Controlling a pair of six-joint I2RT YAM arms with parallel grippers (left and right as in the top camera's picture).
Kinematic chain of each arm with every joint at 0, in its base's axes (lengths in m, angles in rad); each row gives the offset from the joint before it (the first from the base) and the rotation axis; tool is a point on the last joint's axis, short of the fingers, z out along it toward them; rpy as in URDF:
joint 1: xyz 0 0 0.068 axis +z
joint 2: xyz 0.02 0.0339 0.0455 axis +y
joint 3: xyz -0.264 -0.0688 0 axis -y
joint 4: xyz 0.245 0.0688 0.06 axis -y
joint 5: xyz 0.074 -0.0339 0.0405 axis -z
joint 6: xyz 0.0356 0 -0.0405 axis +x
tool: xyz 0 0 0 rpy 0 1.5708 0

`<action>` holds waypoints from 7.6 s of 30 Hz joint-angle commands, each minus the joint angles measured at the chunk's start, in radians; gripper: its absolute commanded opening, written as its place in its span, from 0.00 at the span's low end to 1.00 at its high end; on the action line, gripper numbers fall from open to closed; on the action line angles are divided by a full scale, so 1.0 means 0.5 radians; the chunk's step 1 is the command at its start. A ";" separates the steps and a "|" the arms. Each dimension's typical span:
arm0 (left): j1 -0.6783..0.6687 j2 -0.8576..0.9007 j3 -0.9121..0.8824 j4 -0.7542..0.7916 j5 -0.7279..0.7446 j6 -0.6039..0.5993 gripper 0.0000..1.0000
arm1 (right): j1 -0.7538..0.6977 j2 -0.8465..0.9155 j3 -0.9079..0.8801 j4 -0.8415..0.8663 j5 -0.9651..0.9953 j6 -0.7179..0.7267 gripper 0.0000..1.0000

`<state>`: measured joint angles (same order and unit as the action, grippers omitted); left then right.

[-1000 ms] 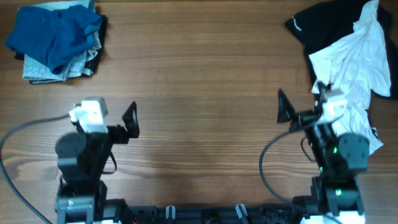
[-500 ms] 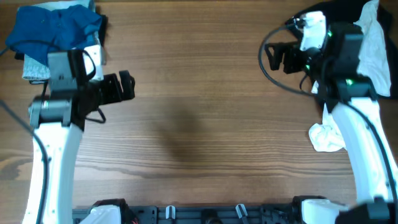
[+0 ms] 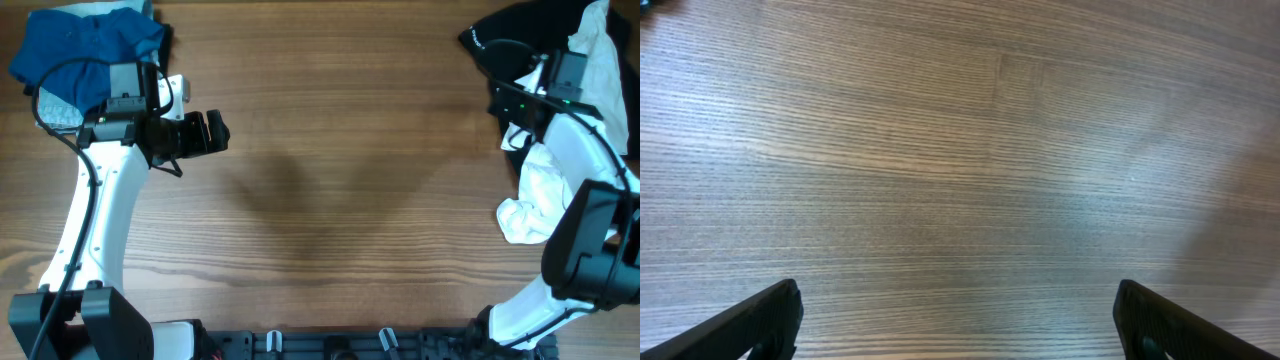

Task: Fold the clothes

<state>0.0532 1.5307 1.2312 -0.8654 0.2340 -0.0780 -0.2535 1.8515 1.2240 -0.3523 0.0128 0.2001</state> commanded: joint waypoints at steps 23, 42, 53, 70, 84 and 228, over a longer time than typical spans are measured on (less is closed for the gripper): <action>-0.103 0.006 0.034 0.139 0.040 -0.018 0.93 | -0.130 0.211 0.015 0.019 -0.083 0.058 0.04; 0.140 -0.373 0.040 0.341 0.027 -0.079 0.91 | 0.988 -0.494 0.059 -0.018 -0.672 0.026 0.04; 0.566 -0.414 0.040 0.240 0.024 -0.121 0.95 | 2.114 -0.454 0.058 0.128 -0.671 0.192 0.04; 0.402 -0.380 0.038 0.209 0.145 0.047 0.95 | 1.395 -0.857 0.067 -0.465 -0.439 0.176 0.86; 0.007 -0.095 -0.316 -0.491 0.060 -0.411 0.69 | 1.082 -0.807 0.064 -0.732 -0.331 0.178 0.99; -0.250 -1.447 0.446 0.102 -0.713 -0.689 0.04 | 0.450 -0.783 1.035 -1.756 -0.790 -0.490 0.04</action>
<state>-0.0704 0.8658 1.4357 -0.8078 -0.0902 -0.4454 -0.0254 1.4998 1.7138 -1.1912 -0.3923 -0.0120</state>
